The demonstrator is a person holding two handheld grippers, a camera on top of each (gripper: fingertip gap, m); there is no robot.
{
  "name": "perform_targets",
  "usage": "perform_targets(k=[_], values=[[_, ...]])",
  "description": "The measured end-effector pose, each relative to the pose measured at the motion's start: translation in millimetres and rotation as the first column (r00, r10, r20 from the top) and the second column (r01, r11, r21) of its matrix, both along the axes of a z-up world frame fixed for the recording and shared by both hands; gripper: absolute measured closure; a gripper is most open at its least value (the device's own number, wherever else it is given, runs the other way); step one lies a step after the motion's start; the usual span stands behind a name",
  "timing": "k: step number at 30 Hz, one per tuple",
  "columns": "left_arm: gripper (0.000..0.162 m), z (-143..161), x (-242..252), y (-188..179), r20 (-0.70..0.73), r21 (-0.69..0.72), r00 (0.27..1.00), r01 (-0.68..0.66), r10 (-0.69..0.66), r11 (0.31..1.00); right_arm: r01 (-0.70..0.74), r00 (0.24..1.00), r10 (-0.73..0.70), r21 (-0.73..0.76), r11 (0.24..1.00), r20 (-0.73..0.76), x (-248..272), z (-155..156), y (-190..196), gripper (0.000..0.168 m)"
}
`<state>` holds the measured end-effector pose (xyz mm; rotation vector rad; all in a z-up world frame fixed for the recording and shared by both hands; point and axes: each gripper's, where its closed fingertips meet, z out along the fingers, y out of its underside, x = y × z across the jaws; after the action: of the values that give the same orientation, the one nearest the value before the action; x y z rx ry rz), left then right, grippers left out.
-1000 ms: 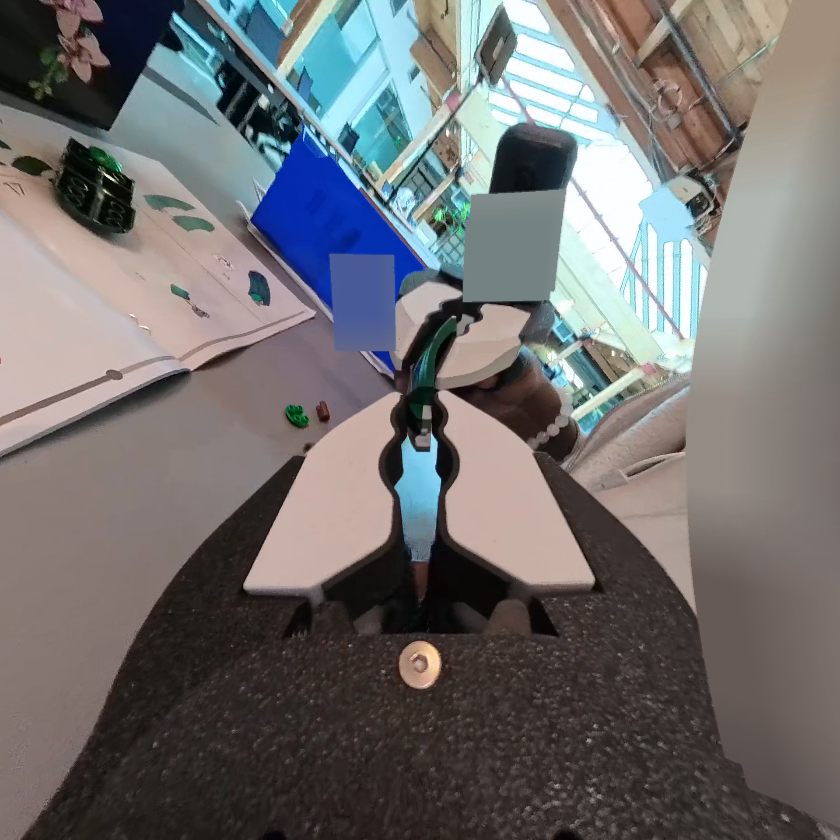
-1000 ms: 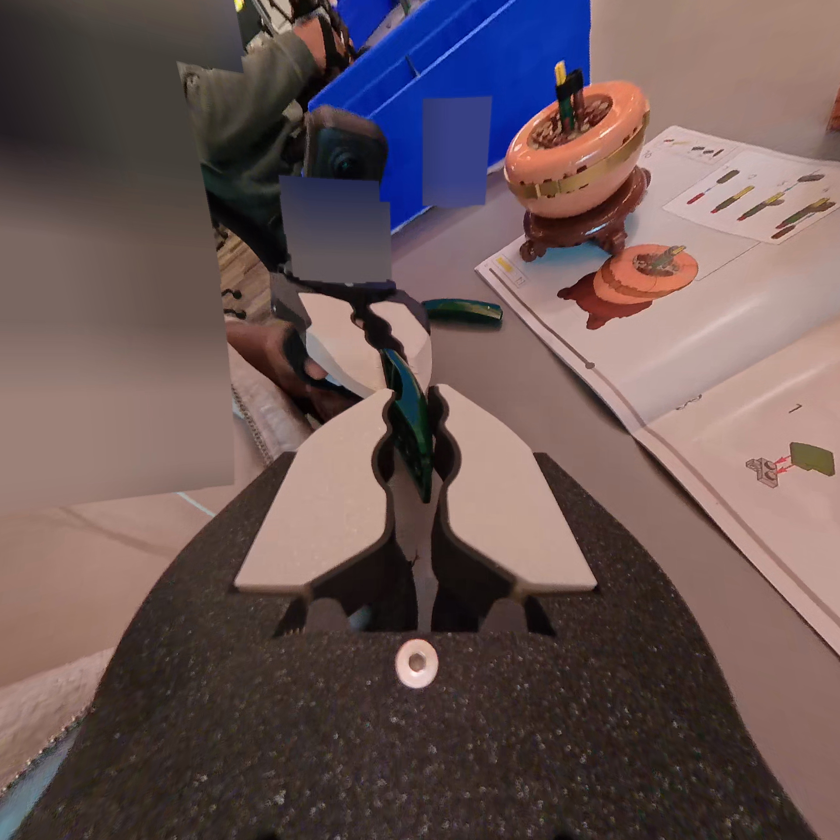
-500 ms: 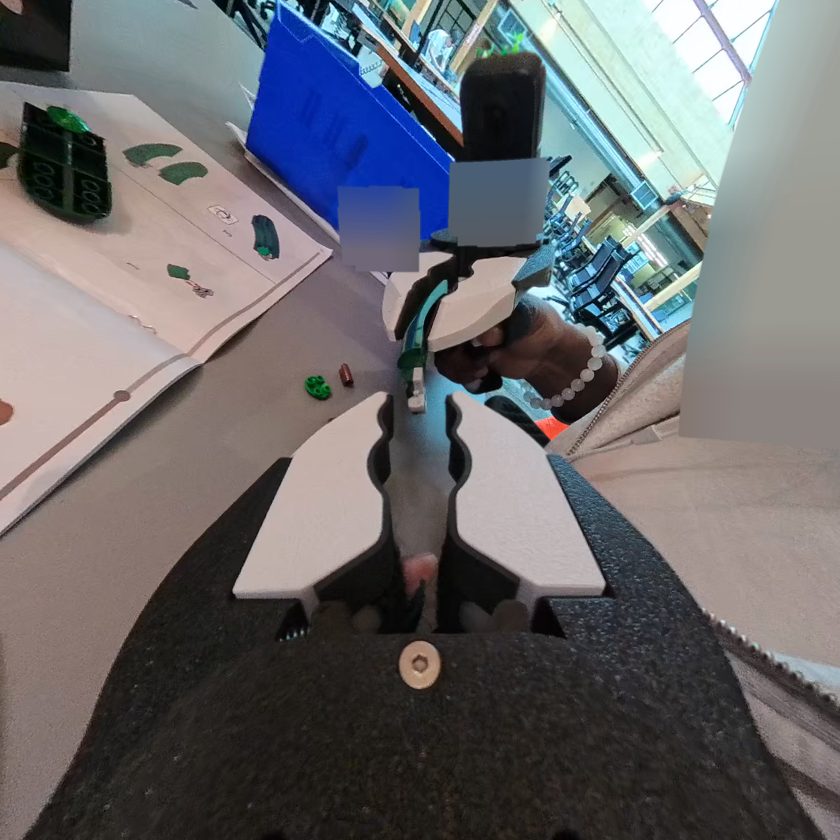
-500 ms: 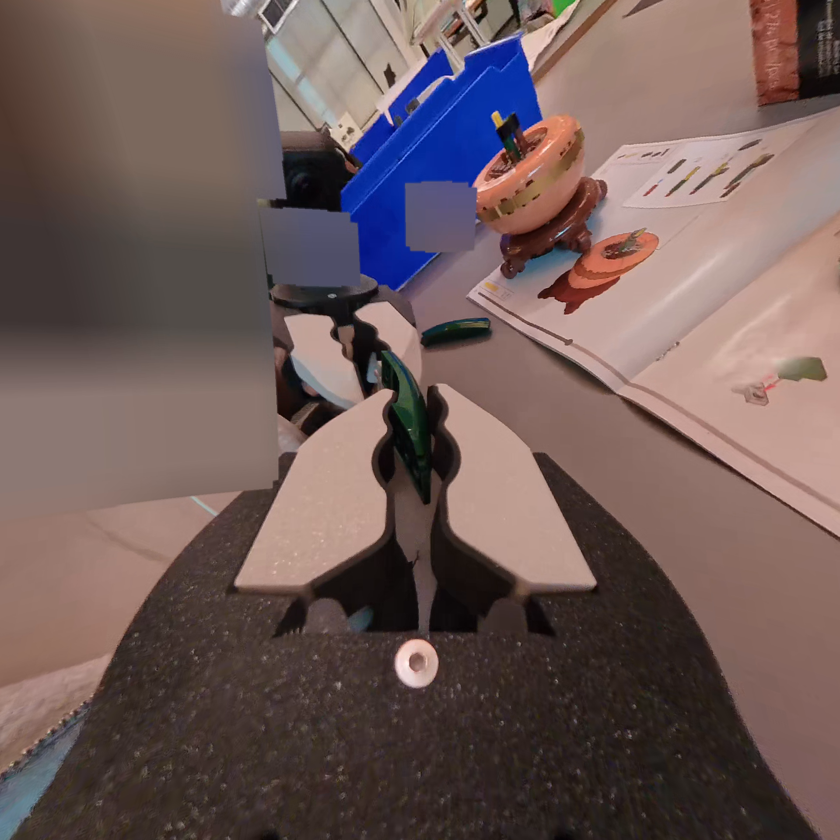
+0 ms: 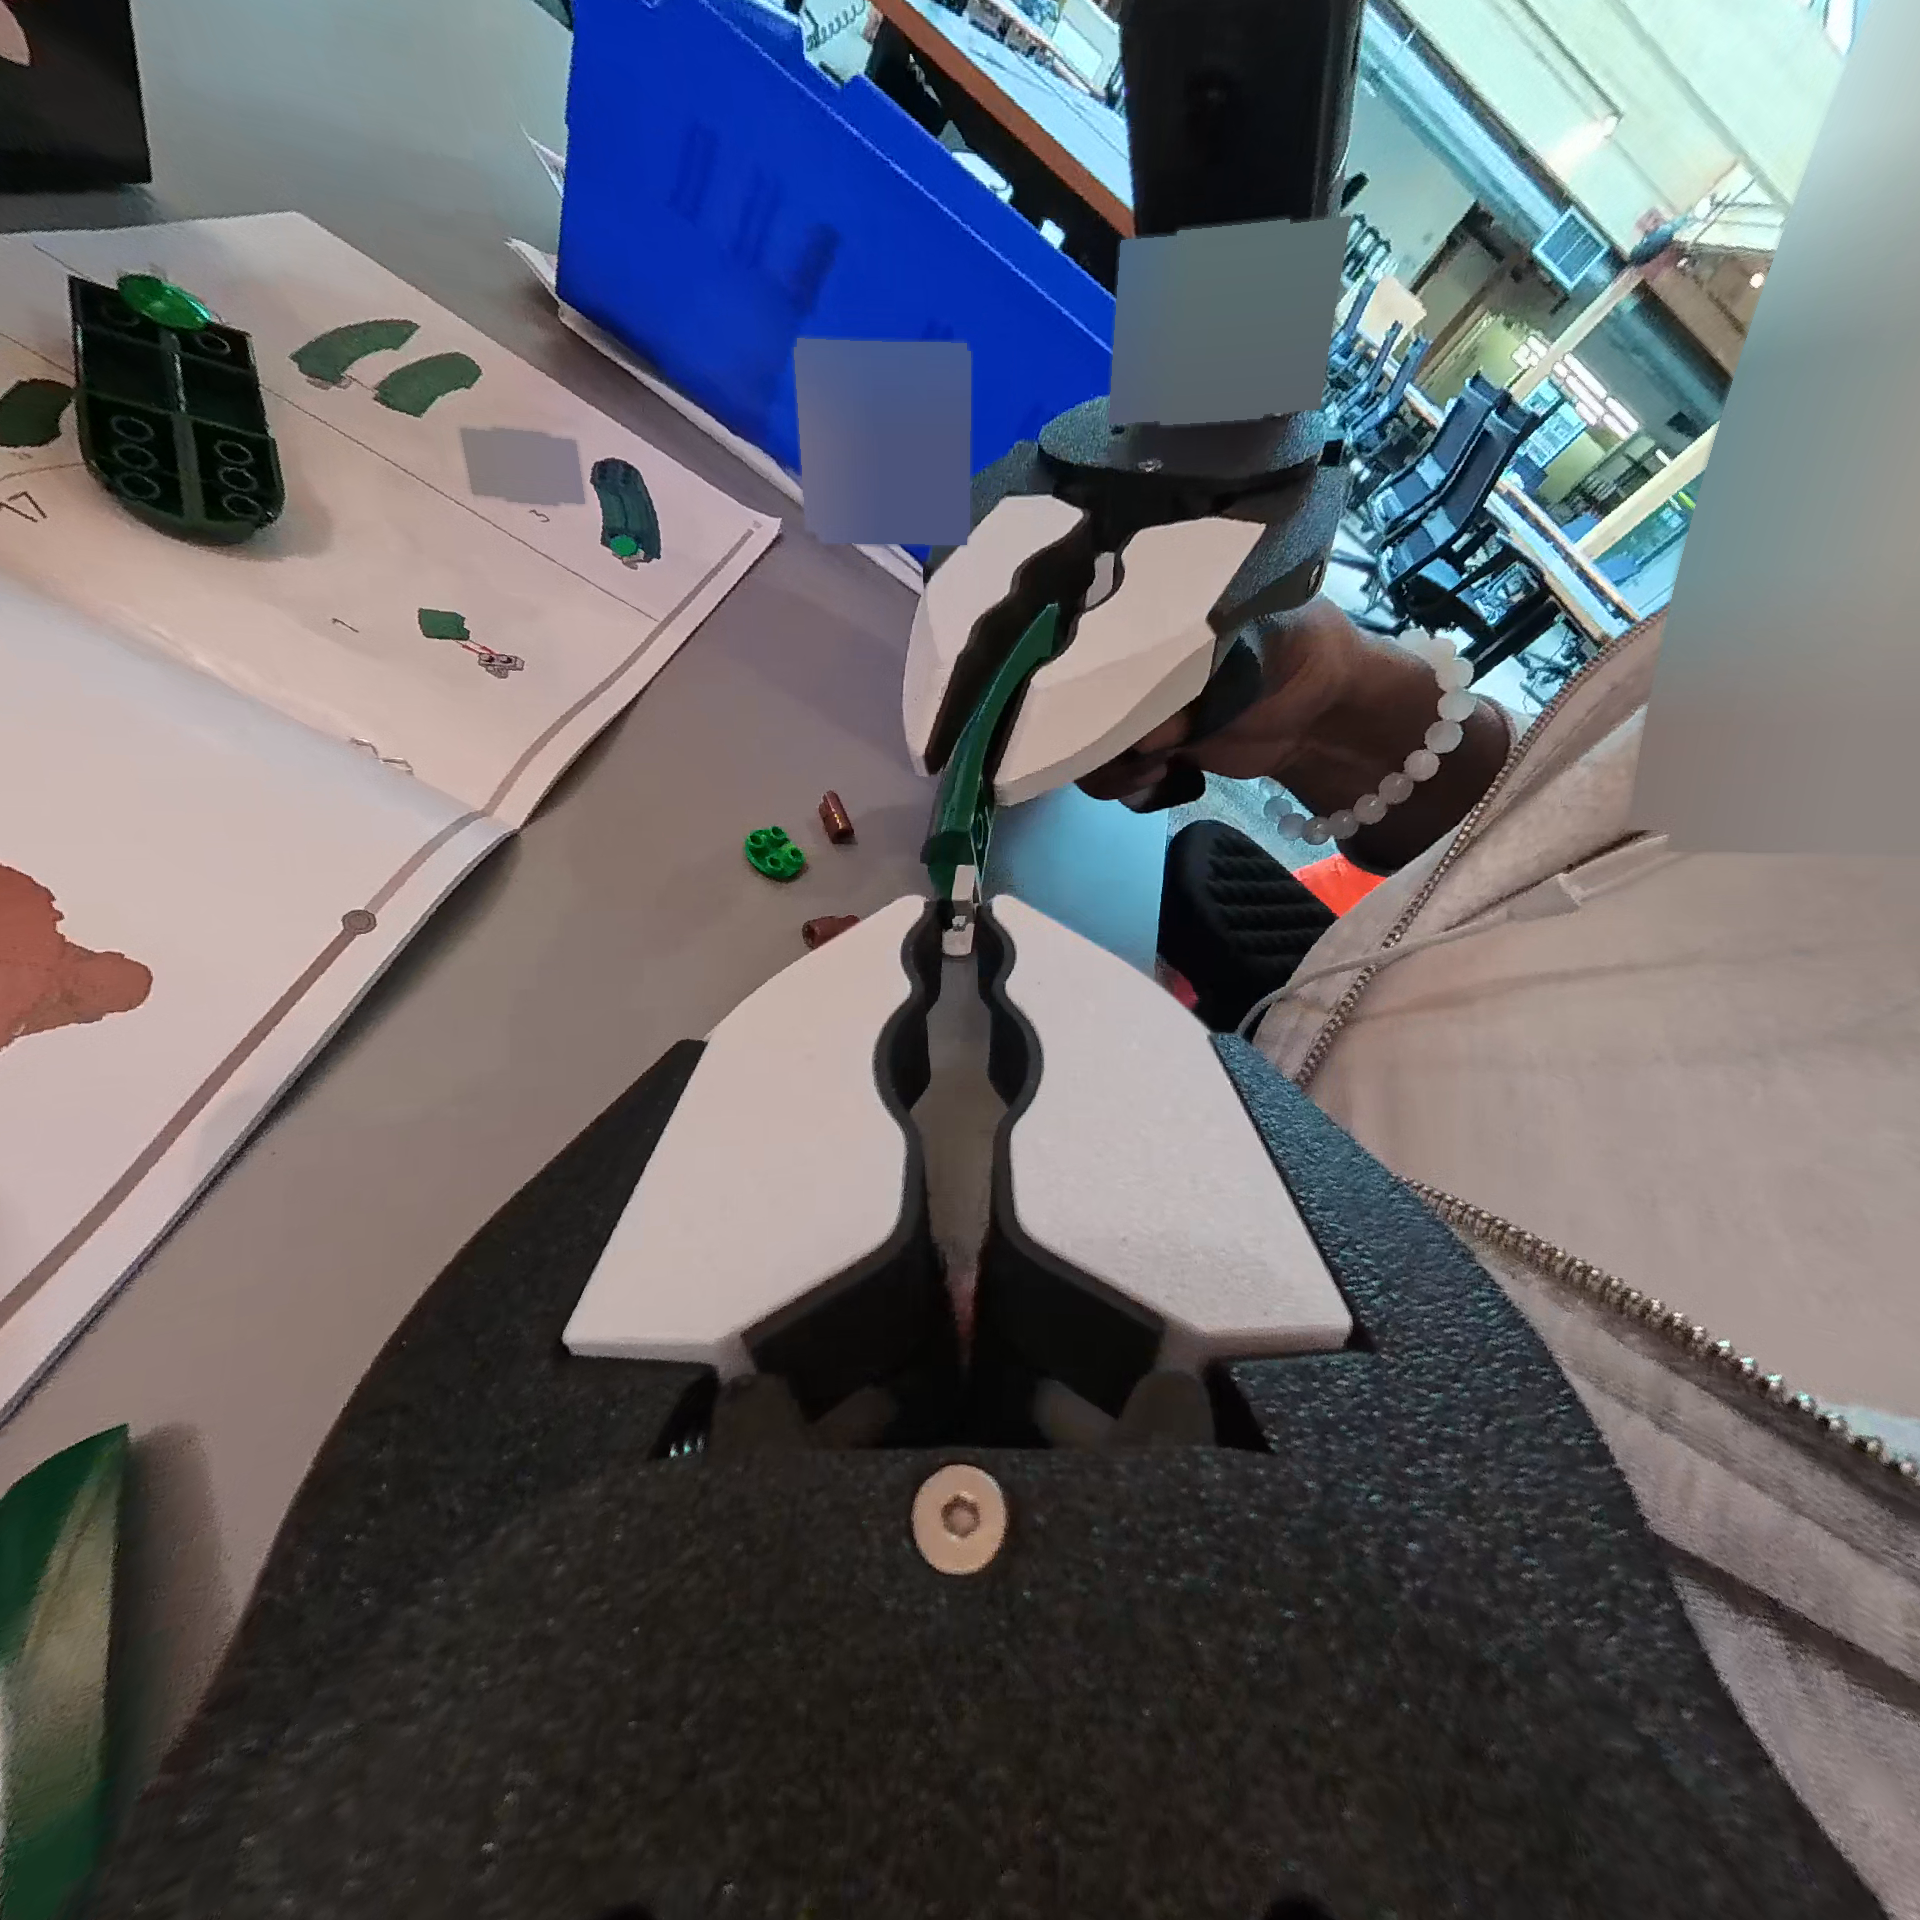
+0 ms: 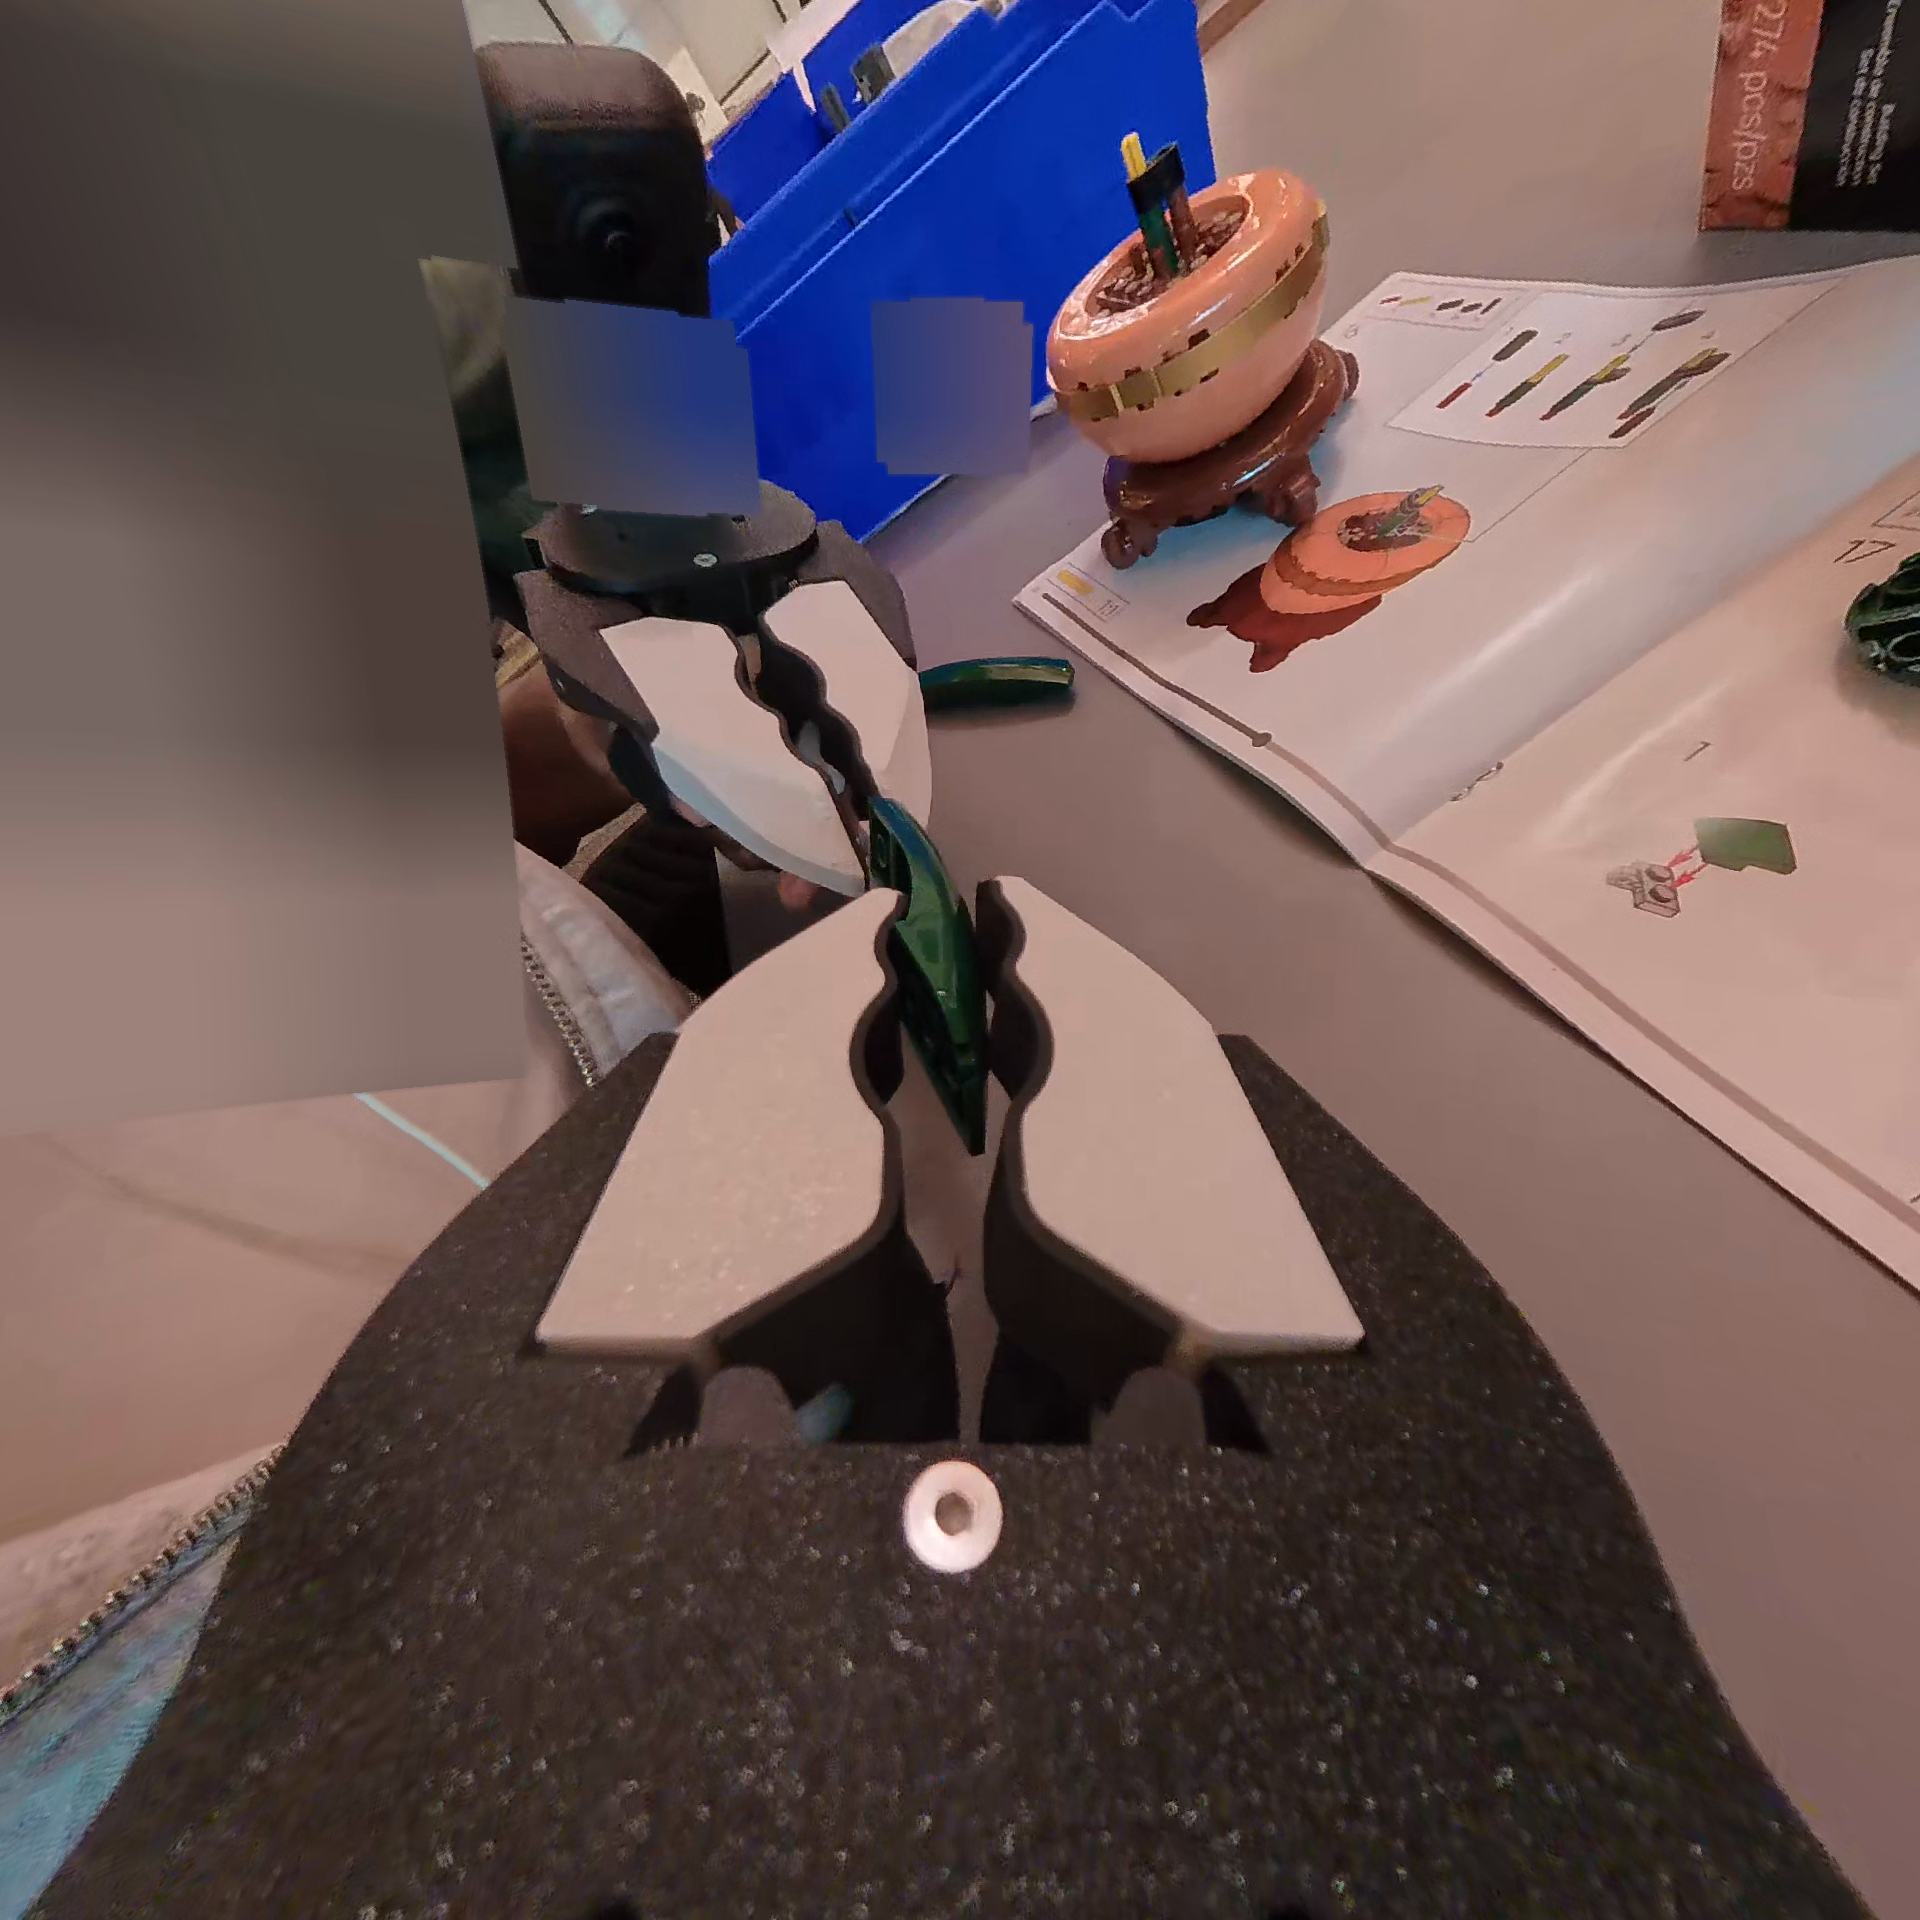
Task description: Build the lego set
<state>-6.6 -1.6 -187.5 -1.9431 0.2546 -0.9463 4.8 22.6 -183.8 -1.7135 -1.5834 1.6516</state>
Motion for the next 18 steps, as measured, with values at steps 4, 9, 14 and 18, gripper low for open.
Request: perform_targets(k=[4, 9, 14, 18], values=[[0.157, -4.7, 0.3, -1.2, -0.036, -0.009, 0.999, 0.017, -0.017, 1.0, -0.001, 1.0, 0.001, 0.028, 1.0, 0.019, 0.2, -3.7, -1.0, 0.157], [0.156, 6.8, 0.8, -2.3, 0.086, -0.008, 0.995, 0.045, -0.044, 0.999, -0.015, 1.0, 0.015, -0.063, 0.998, -0.014, -0.8, 6.0, -0.3, 0.157], [0.152, 13.2, 4.0, 1.4, 0.219, -0.023, 0.975, 0.053, -0.046, 0.998, -0.06, 0.998, 0.059, -0.05, 0.997, -0.021, -8.4, 8.4, -9.9, 0.157], [0.154, 10.3, 1.9, 4.3, 0.23, -0.015, 0.973, -0.009, 0.012, 1.0, -0.073, 0.997, 0.074, -0.052, 0.996, 0.015, -9.7, 5.4, -8.8, 0.157]])
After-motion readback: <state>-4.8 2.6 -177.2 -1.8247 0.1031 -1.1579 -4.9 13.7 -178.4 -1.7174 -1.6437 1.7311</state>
